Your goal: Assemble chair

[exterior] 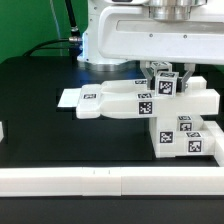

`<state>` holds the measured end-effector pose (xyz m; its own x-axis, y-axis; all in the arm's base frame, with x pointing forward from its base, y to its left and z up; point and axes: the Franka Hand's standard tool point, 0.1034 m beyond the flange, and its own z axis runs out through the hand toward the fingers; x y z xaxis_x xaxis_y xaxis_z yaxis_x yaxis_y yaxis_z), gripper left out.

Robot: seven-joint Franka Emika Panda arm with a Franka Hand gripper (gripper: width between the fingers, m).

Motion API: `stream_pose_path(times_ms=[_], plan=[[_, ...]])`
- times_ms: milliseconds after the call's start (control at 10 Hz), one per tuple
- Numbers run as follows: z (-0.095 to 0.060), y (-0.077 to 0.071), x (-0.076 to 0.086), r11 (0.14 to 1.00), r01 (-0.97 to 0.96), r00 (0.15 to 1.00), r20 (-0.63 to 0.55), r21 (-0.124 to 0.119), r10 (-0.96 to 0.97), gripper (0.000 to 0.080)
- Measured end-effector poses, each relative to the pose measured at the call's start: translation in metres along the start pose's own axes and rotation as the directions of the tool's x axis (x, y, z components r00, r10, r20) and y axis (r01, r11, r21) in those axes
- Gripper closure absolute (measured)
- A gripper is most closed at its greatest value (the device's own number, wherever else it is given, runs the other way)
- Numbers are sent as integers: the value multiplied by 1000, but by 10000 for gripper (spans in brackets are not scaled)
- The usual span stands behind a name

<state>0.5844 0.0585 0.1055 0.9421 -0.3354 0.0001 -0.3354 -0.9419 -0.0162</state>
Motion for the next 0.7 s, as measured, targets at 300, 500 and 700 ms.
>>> stream_pose_path(times_ms=[300, 500, 700], plan=[[1, 0, 0, 966, -255, 967, -10, 38, 256, 531], [1, -5, -1, 871, -488, 872, -11, 56, 489, 531], [1, -4, 1, 764, -640, 766, -10, 77, 643, 530]])
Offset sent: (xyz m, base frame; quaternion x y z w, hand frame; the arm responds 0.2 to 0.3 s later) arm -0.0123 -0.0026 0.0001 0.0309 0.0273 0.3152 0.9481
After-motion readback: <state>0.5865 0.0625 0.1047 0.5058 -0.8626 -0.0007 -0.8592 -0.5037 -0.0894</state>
